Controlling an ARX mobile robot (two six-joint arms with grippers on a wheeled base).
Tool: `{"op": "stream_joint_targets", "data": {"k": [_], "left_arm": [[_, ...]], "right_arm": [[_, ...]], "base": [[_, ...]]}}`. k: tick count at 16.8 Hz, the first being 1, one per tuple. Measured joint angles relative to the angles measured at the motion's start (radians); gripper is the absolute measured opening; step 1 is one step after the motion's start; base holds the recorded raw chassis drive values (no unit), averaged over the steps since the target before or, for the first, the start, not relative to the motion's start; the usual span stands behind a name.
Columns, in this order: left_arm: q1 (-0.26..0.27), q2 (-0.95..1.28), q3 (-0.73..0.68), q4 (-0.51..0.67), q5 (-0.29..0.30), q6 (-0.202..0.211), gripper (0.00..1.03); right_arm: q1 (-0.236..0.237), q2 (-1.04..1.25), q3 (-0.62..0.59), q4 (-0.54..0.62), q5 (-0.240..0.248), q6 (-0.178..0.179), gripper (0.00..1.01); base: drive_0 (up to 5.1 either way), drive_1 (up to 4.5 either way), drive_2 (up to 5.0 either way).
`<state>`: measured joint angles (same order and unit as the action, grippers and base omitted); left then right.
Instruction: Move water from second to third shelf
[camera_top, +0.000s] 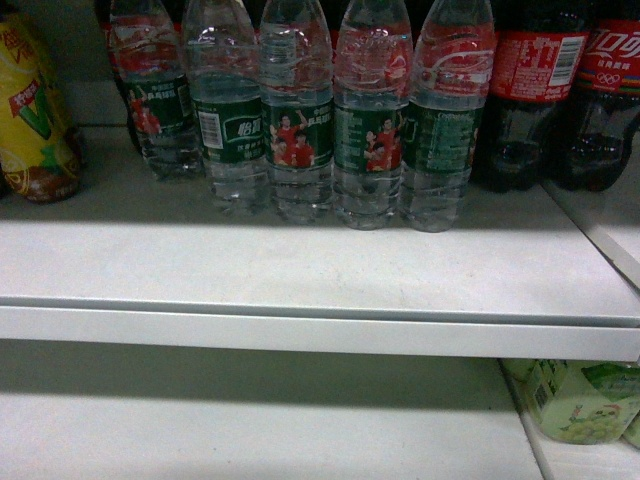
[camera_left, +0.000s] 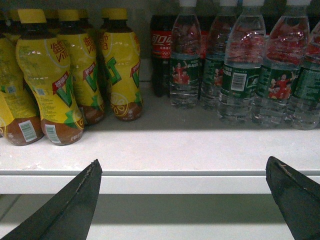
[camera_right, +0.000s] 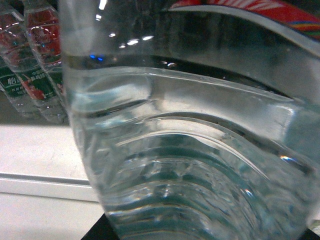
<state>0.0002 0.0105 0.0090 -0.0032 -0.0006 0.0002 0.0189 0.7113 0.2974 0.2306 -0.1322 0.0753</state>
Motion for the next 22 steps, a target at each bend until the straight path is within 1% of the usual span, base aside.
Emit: {"op": "stream_joint_targets", "data": {"k": [22], "left_arm": [[0.000, 0.000, 0.000, 0.000, 0.000, 0.000, 0.98]], "right_arm": [[0.000, -0.001, -0.010, -0.001, 0.000, 0.003, 0.40]], "base": [[0.0, 0.00, 0.0]]}}
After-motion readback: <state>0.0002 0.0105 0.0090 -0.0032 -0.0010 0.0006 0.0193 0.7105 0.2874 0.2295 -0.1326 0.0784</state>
